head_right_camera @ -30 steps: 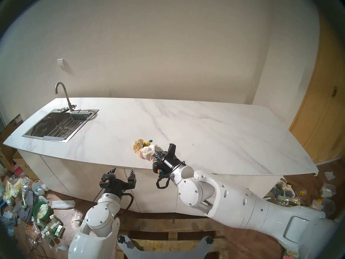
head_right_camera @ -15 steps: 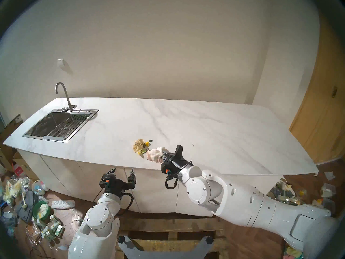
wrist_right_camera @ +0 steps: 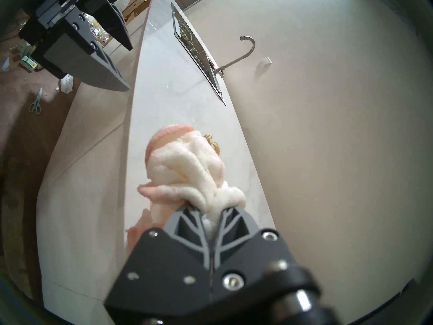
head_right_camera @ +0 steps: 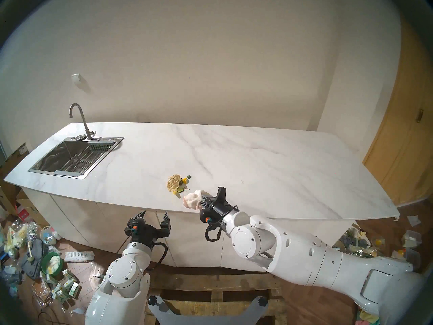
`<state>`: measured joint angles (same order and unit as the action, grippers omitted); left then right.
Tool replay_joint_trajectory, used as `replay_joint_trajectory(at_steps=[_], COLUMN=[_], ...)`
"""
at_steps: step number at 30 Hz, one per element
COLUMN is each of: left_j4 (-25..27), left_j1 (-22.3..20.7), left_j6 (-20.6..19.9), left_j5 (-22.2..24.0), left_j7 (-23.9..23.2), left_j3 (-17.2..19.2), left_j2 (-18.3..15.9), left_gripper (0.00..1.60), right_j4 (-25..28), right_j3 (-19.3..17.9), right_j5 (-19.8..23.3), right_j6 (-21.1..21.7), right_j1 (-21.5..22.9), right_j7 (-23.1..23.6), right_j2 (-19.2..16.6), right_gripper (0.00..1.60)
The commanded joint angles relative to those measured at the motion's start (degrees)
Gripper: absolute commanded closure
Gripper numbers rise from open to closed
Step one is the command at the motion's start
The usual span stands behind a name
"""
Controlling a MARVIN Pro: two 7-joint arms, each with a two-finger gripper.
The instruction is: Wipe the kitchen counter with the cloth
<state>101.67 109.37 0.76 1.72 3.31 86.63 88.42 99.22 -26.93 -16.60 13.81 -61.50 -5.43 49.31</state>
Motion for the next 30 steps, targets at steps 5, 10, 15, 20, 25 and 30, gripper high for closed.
replay_joint_trajectory(at_steps=[5, 10, 15, 20, 25, 30], left_j4=[1.7, 1.7, 1.6, 1.6, 1.6, 1.5], left_j1=[-0.2, -0.2, -0.2, -0.3, -0.3, -0.3], left_j6=[0.3, 0.3, 0.3, 0.3, 0.3, 0.3], left_j5=[0.1, 0.1, 0.1, 0.1, 0.1, 0.1], left_j7=[-0.2, -0.2, -0.1, -0.1, -0.1, -0.1], left_j3=[-0.1, -0.1, -0.1, -0.1, -0.1, -0.2], left_j2=[-0.1, -0.1, -0.1, -0.1, -0.1, -0.1], left_gripper=[0.0, 0.0, 0.0, 0.0, 0.0, 0.0], right_j4=[-1.1, -2.2, -4.1, -5.9, -7.5, -10.0], right_j3=[0.1, 0.5, 0.5, 0.6, 0.9, 0.8], right_j5=[-1.3, -2.1, -2.5, -2.8, -3.2, -3.7], right_j6=[0.0, 0.5, 0.3, 0.4, 0.5, 0.3], right_j1=[1.4, 1.0, 1.7, 2.0, 2.7, 3.7], right_j7=[-1.3, -1.9, -2.2, -2.8, -2.8, -3.4], right_j2=[3.8, 4.5, 6.2, 8.8, 11.0, 13.2], right_gripper=[1.6, 1.6, 1.6, 1.6, 1.6, 1.6])
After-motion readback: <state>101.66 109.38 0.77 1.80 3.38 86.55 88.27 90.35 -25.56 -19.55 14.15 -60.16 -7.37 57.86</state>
